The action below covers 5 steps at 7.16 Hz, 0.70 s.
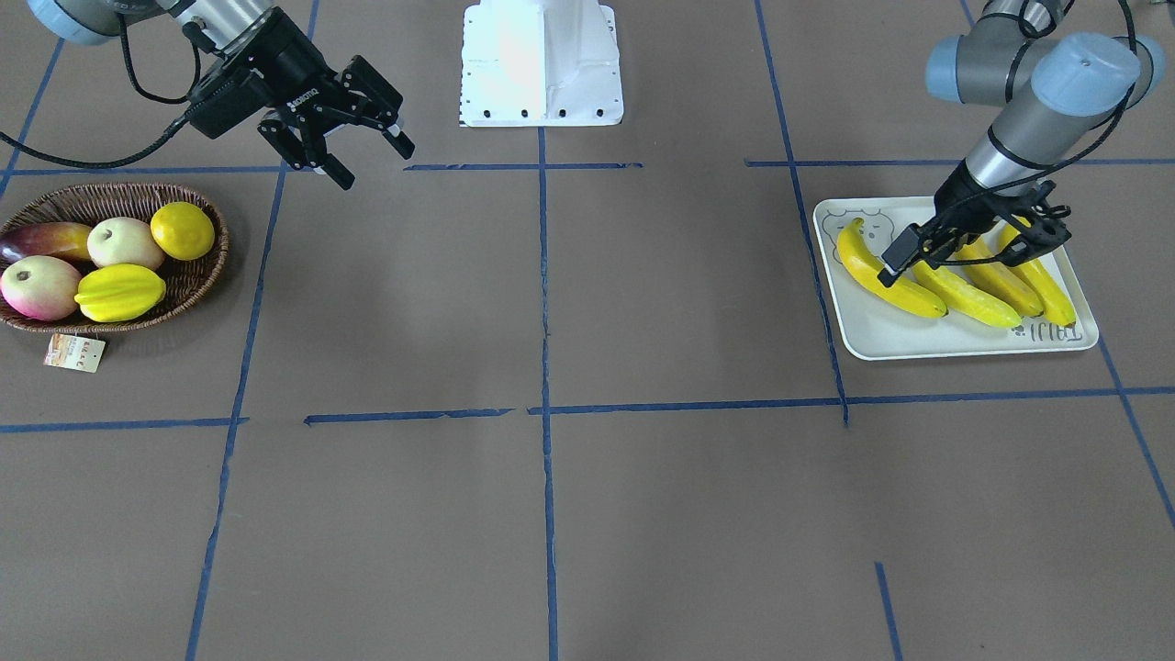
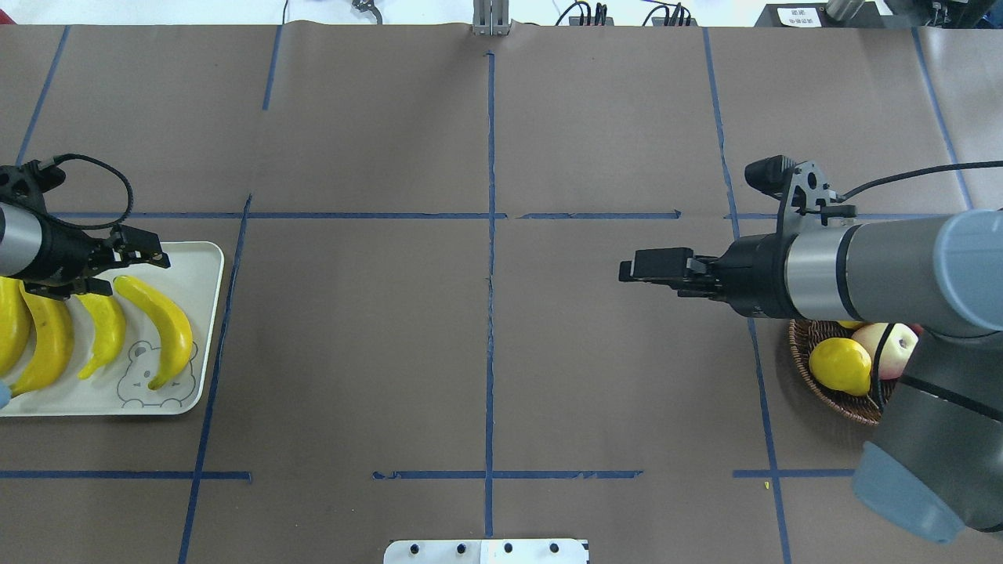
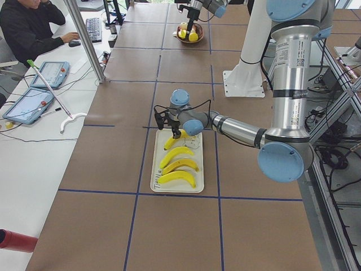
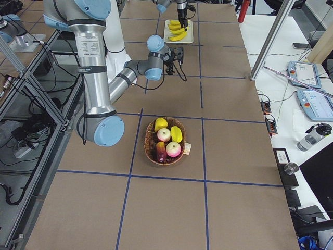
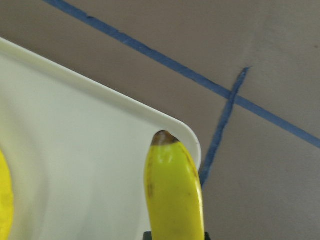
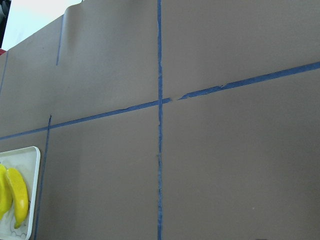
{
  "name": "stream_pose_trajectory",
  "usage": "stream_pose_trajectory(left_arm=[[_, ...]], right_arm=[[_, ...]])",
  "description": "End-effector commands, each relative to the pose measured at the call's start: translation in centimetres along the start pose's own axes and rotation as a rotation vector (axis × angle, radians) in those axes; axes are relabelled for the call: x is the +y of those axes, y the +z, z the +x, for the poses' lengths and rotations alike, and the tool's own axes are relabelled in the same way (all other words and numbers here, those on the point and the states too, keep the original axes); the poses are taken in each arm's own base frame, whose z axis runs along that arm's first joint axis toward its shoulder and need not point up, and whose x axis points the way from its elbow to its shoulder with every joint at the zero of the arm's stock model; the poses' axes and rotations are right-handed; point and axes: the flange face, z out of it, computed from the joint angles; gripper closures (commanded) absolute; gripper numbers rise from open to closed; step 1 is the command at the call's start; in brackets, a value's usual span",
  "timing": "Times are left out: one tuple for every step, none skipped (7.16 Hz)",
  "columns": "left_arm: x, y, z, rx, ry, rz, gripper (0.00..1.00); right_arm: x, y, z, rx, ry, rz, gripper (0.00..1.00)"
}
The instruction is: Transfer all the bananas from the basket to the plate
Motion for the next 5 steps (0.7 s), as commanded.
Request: stream_pose_trajectory(left_arm=[[-3.7,-5.1,-1.4,0.063,0.104,-0.003,0.01],[-5.5,-6.9,-2.9,0.049,0.149,0.009,0.01],[-7.3,-9.1,-4.3,0.009,0.201,0.019,0.01],[-8.9,-11.7,-5.6,-0.048,0.286,0.029,0.01],[-10.6,-14.9,-7.5,-0.114,0.349,0.026,0.01]], right_arm=[[-4.6,-4.3,7.5,0.106,0.007,-0.015,0.00],[-6.2,-6.5,12.6,0.174,-0.076,-0.025,0.00],[-8.4,-8.2,18.2,0.246,-0.137,-0.033,0.00],[-11.7,-10.7,22.9,0.292,-0.178,-0.045,0.00],[-14.1,-13.4,27.1,0.359,-0.253,-0.082,0.00]])
